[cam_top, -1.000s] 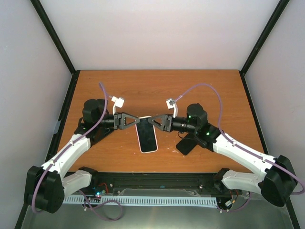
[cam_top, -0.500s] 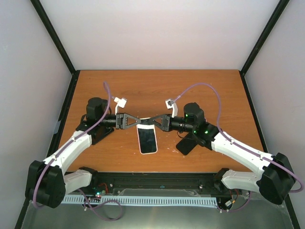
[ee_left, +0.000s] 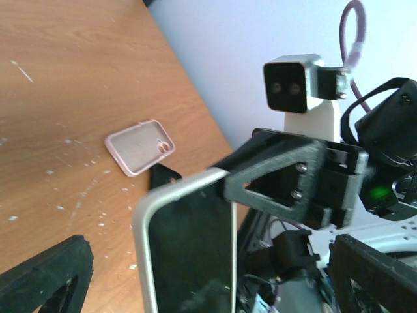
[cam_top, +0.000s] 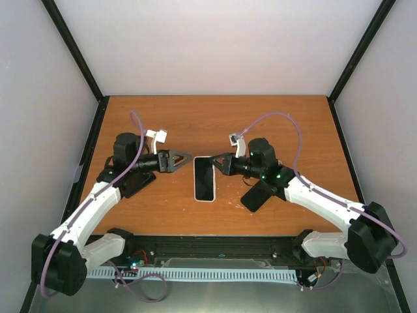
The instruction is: Put the phone into the phone case
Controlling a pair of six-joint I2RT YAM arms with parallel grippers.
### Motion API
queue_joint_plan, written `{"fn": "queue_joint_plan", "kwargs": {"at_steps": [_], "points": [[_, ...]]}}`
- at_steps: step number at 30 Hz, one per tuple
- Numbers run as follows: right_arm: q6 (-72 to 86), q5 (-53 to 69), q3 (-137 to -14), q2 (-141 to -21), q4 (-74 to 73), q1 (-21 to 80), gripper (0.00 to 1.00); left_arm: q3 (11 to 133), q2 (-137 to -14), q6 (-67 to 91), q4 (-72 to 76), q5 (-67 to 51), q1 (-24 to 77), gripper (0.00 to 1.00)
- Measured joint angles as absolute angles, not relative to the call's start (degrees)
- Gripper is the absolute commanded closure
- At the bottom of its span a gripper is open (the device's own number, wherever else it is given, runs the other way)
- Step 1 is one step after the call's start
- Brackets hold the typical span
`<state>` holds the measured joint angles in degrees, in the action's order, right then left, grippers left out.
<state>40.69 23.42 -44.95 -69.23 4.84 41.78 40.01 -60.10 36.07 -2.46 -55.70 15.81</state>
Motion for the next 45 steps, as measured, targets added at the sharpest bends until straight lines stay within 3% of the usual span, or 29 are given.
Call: {"fn": "queue_joint_plan", "kwargs": {"at_steps": [9,22,27,33,36,42,45], "points": [[39.4,22.3,-47.3,-81.7,7.1,34.9,0.97,40.6,-54.0,30.5,-10.7,-42.2,15.8,0.01],[40.4,24.4,-57.1,-105.7,16.6,29.2,0.96,39.1,-53.1,27.4,-14.2,-36.0,15.8,0.00],[42.2,25.9,-58.5,-110.0,18.9,28.6,0.86,38.9,-53.1,27.4,-14.3,-35.7,15.8,0.01],[42.5,25.3,-59.3,-111.7,16.4,28.1,0.52,38.9,-53.1,27.4,-14.5,-34.9,15.8,0.00],[42.3,24.2,-59.6,-111.4,12.7,27.9,0.41,38.9,-53.1,27.4,-15.1,-34.2,15.8,0.00],[42.2,20.3,-60.4,-106.8,0.2,27.9,0.36,38.9,-53.1,27.4,-15.3,-33.6,15.8,0.00],[42.9,16.6,-62.4,-103.8,-8.3,27.9,0.44,38.9,-53.1,27.5,-15.5,-33.4,15.8,0.01]]}}
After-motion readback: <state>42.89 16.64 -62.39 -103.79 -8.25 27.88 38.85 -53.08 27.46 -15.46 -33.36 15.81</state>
